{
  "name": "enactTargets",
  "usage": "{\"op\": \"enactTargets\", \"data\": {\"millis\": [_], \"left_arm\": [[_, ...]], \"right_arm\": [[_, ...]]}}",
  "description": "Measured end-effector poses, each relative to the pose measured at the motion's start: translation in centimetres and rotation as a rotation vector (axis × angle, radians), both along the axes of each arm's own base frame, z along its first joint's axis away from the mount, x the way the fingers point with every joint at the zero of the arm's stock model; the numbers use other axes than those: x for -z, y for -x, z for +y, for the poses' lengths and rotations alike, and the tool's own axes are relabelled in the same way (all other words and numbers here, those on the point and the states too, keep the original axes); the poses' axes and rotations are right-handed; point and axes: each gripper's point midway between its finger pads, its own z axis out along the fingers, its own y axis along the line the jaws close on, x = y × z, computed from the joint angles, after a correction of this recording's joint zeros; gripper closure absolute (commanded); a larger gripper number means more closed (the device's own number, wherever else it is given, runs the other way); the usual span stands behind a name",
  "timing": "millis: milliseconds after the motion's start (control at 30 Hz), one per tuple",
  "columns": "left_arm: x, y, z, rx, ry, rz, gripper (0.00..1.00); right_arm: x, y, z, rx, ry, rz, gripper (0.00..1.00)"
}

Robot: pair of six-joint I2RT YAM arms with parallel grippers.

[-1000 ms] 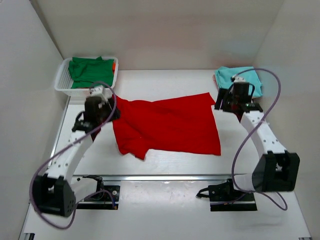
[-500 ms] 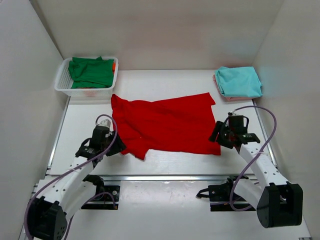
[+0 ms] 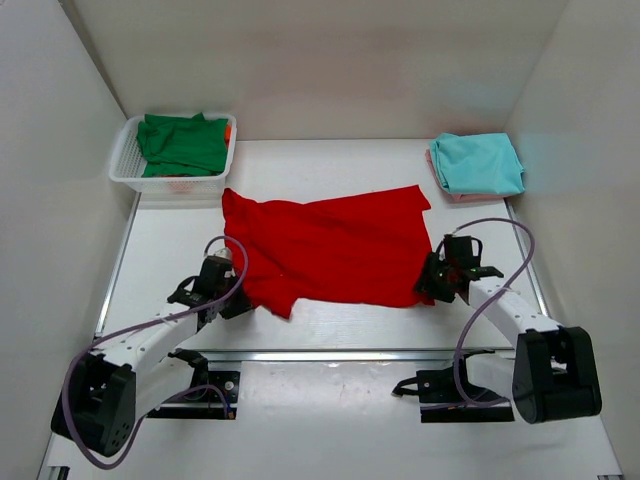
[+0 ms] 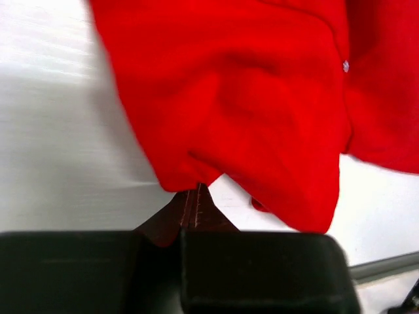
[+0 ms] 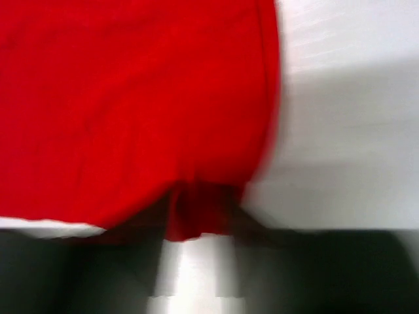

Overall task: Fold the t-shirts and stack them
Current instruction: Flatten out the tshirt

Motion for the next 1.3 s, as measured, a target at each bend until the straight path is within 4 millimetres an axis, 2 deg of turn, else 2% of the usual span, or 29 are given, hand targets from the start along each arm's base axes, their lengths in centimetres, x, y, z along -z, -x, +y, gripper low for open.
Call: {"op": "enactTargets", "data": {"millis": [33, 100, 167, 233, 267, 333, 367, 433, 467, 500, 533, 567, 600, 667, 733, 833, 933, 967, 1067, 1133, 1200, 1300], "left_arm": [[0.1, -0.1, -0.2, 0.011, 0.0, 0.002, 1.0], [-0.3, -0.3, -0.6, 0.023, 0.009, -0.007, 1.0], [-1.8, -1.1, -1.0, 0.031, 0.031, -0.047, 1.0], [-4.8, -2.6, -1.4, 0.035, 0.059, -0.119, 1.0], [-7.1, -3.6, -1.7, 0.034, 0.078, -0.173, 1.0], [-12.7, -5.8, -1.8, 0.031, 0.114, -0.304, 1.0], [-16.3, -6.7, -1.8, 0.028, 0.131, -0.375, 1.0], [-24.5, -8.3, -1.7, 0.028, 0.17, -0.546, 1.0], [-28.5, -8.7, -1.6, 0.029, 0.189, -0.635, 1.0], [-33.1, -8.5, -1.4, 0.033, 0.207, -0.73, 1.0], [-35.6, -8.3, -1.3, 0.038, 0.217, -0.786, 1.0], [-38.7, -7.6, -1.1, 0.044, 0.229, -0.846, 1.0], [-40.8, -7.1, -1.0, 0.049, 0.238, -0.892, 1.0], [-44.8, -5.4, -0.5, 0.049, 0.258, -0.98, 1.0], [-47.5, -3.6, 0.1, 0.046, 0.268, -1.036, 1.0], [-51.9, -0.8, 1.1, 0.041, 0.28, -1.119, 1.0], [-56.2, 2.2, 1.8, 0.042, 0.296, -1.205, 1.0], [-58.1, 3.3, 2.1, 0.043, 0.305, -1.248, 1.0], [-61.9, 5.9, 2.6, 0.044, 0.334, -1.349, 1.0], [-63.7, 7.1, 2.9, 0.049, 0.359, -1.407, 1.0], [-64.1, 7.0, 2.8, 0.049, 0.367, -1.427, 1.0], [-63.1, 4.6, 2.5, 0.034, 0.346, -1.404, 1.0]], "right_arm": [[0.1, -0.1, 0.1, -0.011, 0.009, 0.0, 1.0], [0.4, -0.3, 0.5, -0.021, 0.005, 0.018, 1.0], [0.3, -0.4, 0.6, -0.028, 0.006, 0.016, 1.0], [-0.1, -0.2, 0.6, -0.039, 0.015, 0.021, 1.0], [-0.7, -0.2, 0.5, -0.046, 0.021, 0.018, 1.0], [-3.2, -1.1, 0.6, -0.06, 0.026, -0.038, 1.0], [-5.2, -1.9, 0.7, -0.068, 0.026, -0.09, 1.0], [-10.9, -4.0, 0.8, -0.072, 0.016, -0.252, 1.0], [-13.2, -4.6, 0.8, -0.075, 0.013, -0.315, 1.0], [-16.5, -5.3, 0.8, -0.075, 0.006, -0.399, 1.0], [-19.9, -5.8, 0.6, -0.071, 0.003, -0.487, 1.0], [-24.1, -5.9, 0.1, -0.059, -0.001, -0.587, 1.0], [-26.2, -5.8, -0.3, -0.05, 0.002, -0.641, 1.0], [-31.8, -4.6, -1.7, -0.019, 0.012, -0.777, 1.0], [-36.2, -2.8, -2.9, 0.01, 0.03, -0.883, 0.99], [-41.4, 0.3, -3.8, 0.039, 0.06, -1.001, 1.0], [-46.7, 4.4, -2.9, 0.009, 0.054, -1.134, 1.0], [-48.0, 5.3, -2.8, 0.004, 0.056, -1.167, 1.0], [-52.0, 7.6, -2.5, -0.006, 0.066, -1.251, 1.0], [-54.1, 8.1, -2.1, -0.022, 0.064, -1.296, 1.0], [-55.1, 7.5, -1.9, -0.044, 0.057, -1.31, 1.0], [-54.1, 4.6, -1.7, -0.068, 0.033, -1.262, 1.0]]}}
